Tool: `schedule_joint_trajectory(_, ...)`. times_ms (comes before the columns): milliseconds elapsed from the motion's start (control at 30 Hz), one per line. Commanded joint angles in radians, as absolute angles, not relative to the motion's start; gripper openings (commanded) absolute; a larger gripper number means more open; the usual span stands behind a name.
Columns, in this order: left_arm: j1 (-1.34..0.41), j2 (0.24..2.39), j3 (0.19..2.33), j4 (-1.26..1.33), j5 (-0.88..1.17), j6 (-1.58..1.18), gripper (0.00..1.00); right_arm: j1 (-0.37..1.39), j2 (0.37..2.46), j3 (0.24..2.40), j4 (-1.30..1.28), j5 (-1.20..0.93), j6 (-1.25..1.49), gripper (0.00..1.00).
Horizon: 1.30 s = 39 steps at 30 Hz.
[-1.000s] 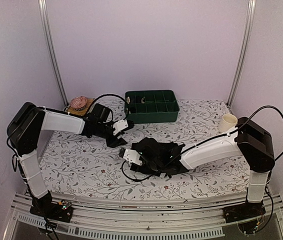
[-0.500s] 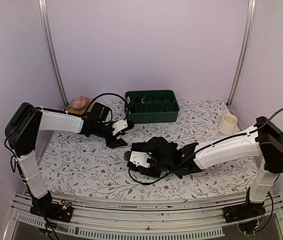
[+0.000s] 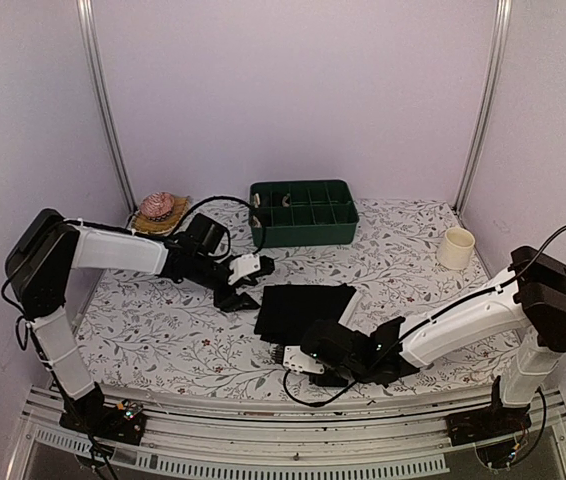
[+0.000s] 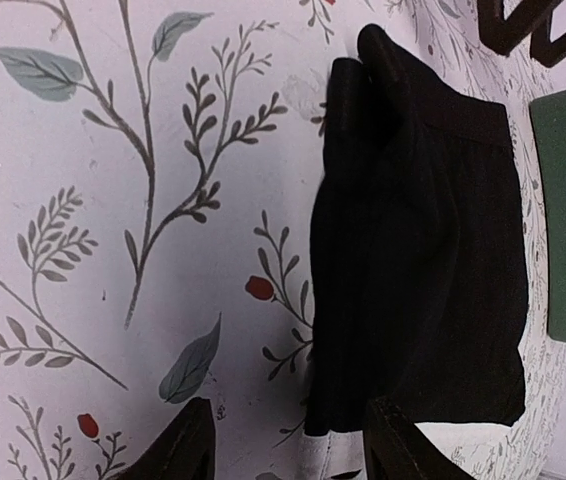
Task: Roll the underwear
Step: Smooth out the underwear at the center of the board.
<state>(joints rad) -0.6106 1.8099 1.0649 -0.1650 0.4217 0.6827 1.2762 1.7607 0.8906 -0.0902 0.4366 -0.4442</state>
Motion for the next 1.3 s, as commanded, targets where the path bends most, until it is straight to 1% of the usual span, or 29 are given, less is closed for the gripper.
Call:
schedule_joint_trajectory(0,-0.640,1.746,1.014,-0.164,0.423,0.656,0.66,1.291,1.793,0.862,-0.080,0.578,-0.418,0.49)
schedule_joint_trajectory(233,-0.690,1.717,0.960,-0.135,0.400,0.638,0.66,1.292,1.817,0.842,-0.050,0.695,-0.412,0.35)
schedule_joint_trajectory(400,-0.696,1.724,0.960,-0.135,0.394,0.635,0.67,1.292,1.794,0.837,-0.043,0.722,-0.418,0.16)
schedule_joint_trajectory(533,-0.698,1.727,0.960,-0.135,0.391,0.637,0.67,1.292,1.747,0.834,-0.052,0.731,-0.425,0.08)
schedule_joint_trajectory(933,-0.717,1.729,0.950,-0.135,0.375,0.639,0.67,1.285,1.707,0.858,-0.159,0.775,-0.414,0.03)
schedule_joint_trajectory(1267,-0.734,1.735,0.954,-0.141,0.368,0.643,0.67,1.278,1.687,0.862,-0.221,0.794,-0.379,0.03)
